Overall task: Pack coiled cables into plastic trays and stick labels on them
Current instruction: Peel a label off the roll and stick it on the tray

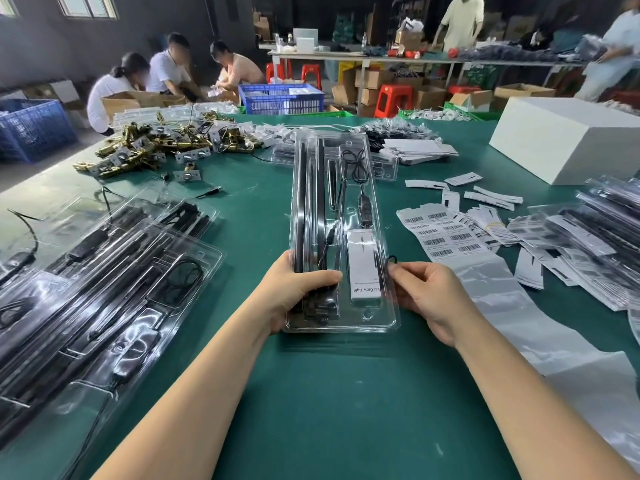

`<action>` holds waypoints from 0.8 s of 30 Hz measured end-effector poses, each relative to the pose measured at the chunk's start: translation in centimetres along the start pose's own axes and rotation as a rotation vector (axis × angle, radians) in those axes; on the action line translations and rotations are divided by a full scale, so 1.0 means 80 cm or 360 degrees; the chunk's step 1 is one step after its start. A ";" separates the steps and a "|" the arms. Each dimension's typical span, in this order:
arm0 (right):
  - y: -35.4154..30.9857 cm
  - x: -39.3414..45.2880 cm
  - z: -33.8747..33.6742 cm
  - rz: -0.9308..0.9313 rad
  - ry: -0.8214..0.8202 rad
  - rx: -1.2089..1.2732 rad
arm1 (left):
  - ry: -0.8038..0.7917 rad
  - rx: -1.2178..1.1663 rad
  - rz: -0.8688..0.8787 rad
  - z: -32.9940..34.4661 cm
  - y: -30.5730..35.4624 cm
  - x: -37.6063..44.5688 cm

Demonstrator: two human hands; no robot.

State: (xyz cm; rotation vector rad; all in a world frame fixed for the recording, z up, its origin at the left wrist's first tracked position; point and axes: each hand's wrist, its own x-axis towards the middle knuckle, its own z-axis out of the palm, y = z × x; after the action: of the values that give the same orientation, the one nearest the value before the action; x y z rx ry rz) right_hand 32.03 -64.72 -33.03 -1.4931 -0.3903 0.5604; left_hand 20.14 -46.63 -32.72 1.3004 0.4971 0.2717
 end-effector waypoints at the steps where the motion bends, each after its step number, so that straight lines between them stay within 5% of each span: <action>1: 0.000 0.000 0.002 0.0042 0.0034 0.0033 | -0.0001 0.0014 0.0005 0.000 0.000 0.000; 18: 0.012 0.000 0.016 -0.0304 0.0520 -0.0324 | -0.0047 0.0058 0.0014 0.003 -0.002 0.000; 24: 0.009 -0.002 0.018 -0.0403 0.0363 -0.0577 | -0.0013 0.0066 0.0005 0.003 -0.004 0.001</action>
State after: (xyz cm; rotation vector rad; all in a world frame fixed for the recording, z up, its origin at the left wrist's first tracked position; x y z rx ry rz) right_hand 31.00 -63.68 -33.63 -1.7993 -0.5112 0.1176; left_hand 20.30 -46.85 -33.01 1.3421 0.4960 0.2597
